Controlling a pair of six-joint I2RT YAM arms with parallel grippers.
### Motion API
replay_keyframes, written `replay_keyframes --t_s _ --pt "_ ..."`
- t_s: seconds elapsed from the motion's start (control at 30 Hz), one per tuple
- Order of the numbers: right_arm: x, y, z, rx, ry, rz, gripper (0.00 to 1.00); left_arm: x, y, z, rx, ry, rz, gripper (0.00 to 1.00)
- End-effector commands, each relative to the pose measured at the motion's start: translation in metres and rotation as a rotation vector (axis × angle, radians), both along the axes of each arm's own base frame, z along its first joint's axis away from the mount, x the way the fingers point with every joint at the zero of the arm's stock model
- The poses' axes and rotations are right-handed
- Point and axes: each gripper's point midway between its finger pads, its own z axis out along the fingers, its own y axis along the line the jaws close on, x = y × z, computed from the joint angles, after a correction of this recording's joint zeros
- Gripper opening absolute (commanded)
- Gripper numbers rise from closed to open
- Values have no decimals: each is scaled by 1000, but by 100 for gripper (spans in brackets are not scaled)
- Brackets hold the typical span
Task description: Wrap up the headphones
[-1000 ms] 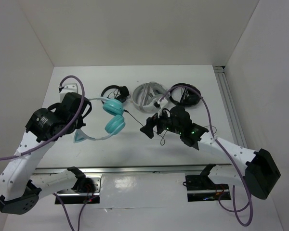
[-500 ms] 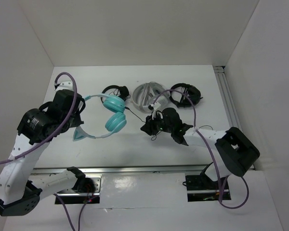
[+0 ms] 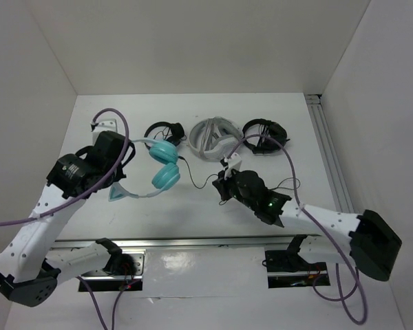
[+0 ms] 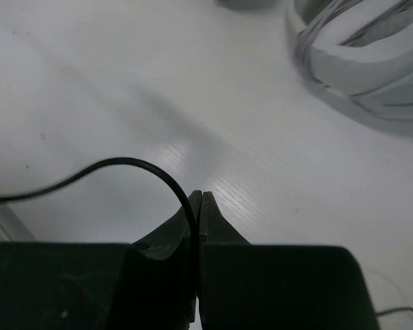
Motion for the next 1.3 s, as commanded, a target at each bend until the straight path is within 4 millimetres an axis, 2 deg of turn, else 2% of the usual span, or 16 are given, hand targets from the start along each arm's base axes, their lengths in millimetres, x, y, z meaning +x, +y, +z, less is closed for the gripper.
replay_keyframes --t_s 0.0,0.1,0.13,0.17,0.23,0.27,0.3,0.33,0.43,0.47,0.6,0.77,0.9,0.97,1.1,1.27 --pt "12 -44 56 -58 -126 -312 0 20 -31 0 -75 -90 -116 0" --pt "2 -49 86 -72 -159 -348 0 20 -55 -27 -47 -22 -223 0" --pt "0 -47 110 -43 -177 -350 0 23 -59 -32 -26 -13 -232 0" --pt "-5 -48 112 -78 -171 -345 0 23 -65 -39 -4 9 -252 0" --pt "-14 -41 137 -57 -190 -332 0 19 -91 -58 41 77 -340 0" --pt "-18 -42 137 -87 -189 -313 0 17 -104 -63 60 100 -407 0" --pt "-20 -39 146 -87 -196 -316 0 9 -129 -76 71 149 -503 0" --pt "-20 -38 146 -100 -193 -315 0 7 -140 -82 92 163 -546 0" --pt "-26 -39 147 -133 -191 -290 0 -5 -163 -105 201 207 -623 0" --pt "-26 -39 147 -133 -191 -290 0 -7 -171 -120 252 246 -642 0" --pt "-22 -45 139 -191 -198 -323 0 -24 -199 -139 330 287 -739 0" --pt "-17 -56 128 -240 -198 -389 0 -33 -209 -135 272 273 -798 0" --pt "-16 -51 125 -236 -195 -381 0 -47 -213 -113 154 224 -879 0" --pt "-17 -47 121 -211 -183 -352 0 -53 -212 -91 84 167 -923 0" --pt "-26 -24 135 -82 -210 -177 6 -80 -224 -73 -61 145 -1123 0" --pt "-28 -7 157 -20 -235 -69 7 -88 -228 -74 -89 158 -1168 0"
